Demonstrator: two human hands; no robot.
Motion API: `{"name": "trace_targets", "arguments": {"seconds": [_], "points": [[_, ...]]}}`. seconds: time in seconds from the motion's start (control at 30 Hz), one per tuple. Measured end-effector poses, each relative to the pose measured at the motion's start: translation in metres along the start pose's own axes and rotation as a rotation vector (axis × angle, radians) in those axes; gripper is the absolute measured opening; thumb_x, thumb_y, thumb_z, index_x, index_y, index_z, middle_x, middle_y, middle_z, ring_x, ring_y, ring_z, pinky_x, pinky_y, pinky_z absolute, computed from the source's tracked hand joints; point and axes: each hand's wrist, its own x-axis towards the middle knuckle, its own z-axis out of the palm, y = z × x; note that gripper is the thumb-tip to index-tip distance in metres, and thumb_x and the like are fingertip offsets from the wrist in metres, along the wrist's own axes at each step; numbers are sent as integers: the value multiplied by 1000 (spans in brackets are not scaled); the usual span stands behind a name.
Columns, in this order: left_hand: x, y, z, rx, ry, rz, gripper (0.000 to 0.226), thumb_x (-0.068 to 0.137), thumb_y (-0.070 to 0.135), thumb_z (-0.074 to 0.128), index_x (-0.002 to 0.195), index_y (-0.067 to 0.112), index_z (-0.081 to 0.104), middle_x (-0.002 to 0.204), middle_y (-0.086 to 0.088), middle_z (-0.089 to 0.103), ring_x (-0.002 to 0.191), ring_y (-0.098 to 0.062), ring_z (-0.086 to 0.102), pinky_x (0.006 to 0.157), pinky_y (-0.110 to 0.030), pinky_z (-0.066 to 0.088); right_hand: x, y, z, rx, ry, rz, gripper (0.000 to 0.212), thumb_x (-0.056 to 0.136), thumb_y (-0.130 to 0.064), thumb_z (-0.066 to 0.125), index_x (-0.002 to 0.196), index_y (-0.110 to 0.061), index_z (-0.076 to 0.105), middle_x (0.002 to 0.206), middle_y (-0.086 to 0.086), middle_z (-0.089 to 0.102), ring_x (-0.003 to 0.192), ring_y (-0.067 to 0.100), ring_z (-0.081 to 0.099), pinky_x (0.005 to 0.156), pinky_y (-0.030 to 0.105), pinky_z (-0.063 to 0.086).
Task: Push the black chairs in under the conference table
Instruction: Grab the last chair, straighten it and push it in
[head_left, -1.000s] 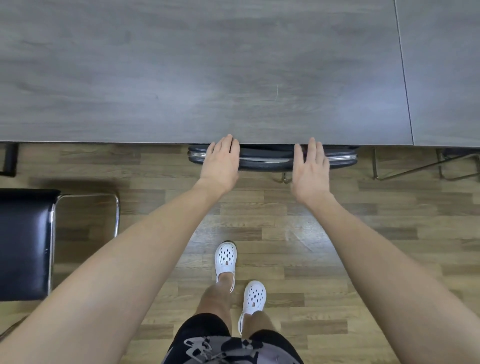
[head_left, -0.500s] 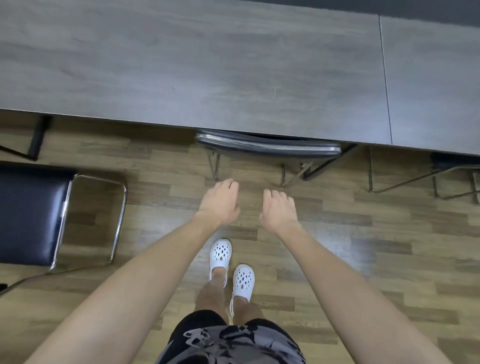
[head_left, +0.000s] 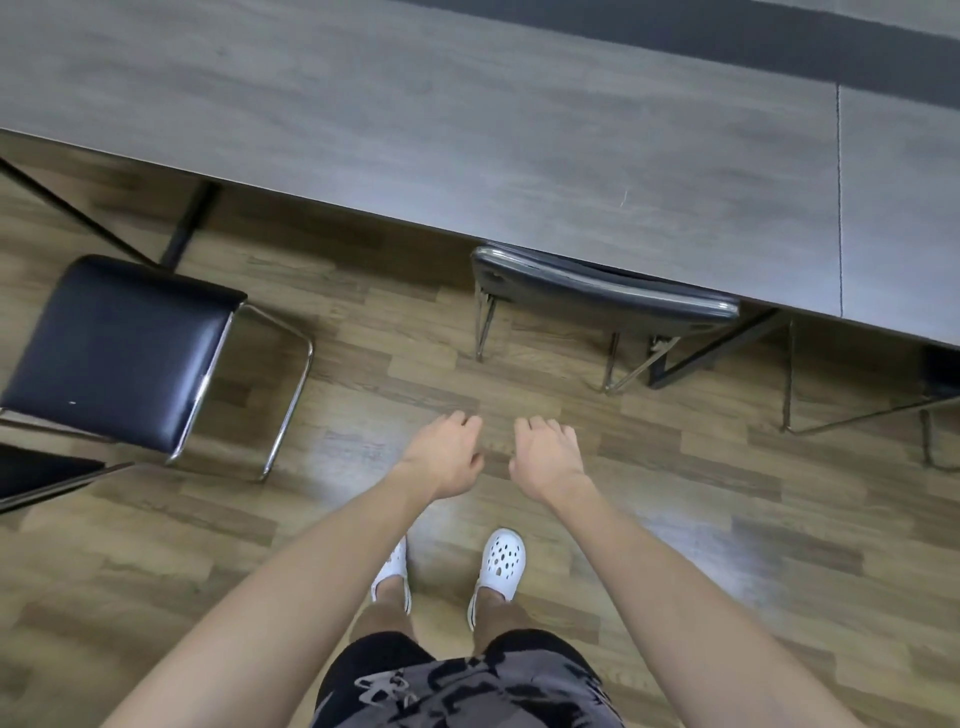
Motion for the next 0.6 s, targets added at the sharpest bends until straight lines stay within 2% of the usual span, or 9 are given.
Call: {"name": "trace_targets", "arguments": {"seconds": [0.23,0.37,0.47,0.6], "points": [[-25,-51,8,-16,28,16,38,97,32,46,126,6,46,125,-15,53,115,-34,52,92,-38,41,-7,-56,24,-35,-1,-3,31,89,-22,49,119,-12,49,126,8,55,119,28,47,97,37,32],[-49,-90,14,-38,3,31,35,99,33,44,120,5,48,120,-16,54,114,-35,52,91,-38,40,-13,-97,41,-55,-49,24,37,88,-21,52,123,-12,47,128,8,54,121,28,46,98,38,33],[-68,-126,16,-42,8,42,36,98,33,45,123,7,47,122,-14,55,113,-35,53,90,-39,42,-13,-135,48,-67,-47,10,39,89,-21,51,126,-12,45,131,8,52,122,27,45,99,37,32],[-90,-178,16,-79,-3,19,34,96,30,45,123,8,47,123,-14,56,110,-35,56,86,-40,47,-12,-192,54,-27,-4,15,29,88,-20,49,116,-12,48,123,7,55,118,27,47,96,37,33]]}}
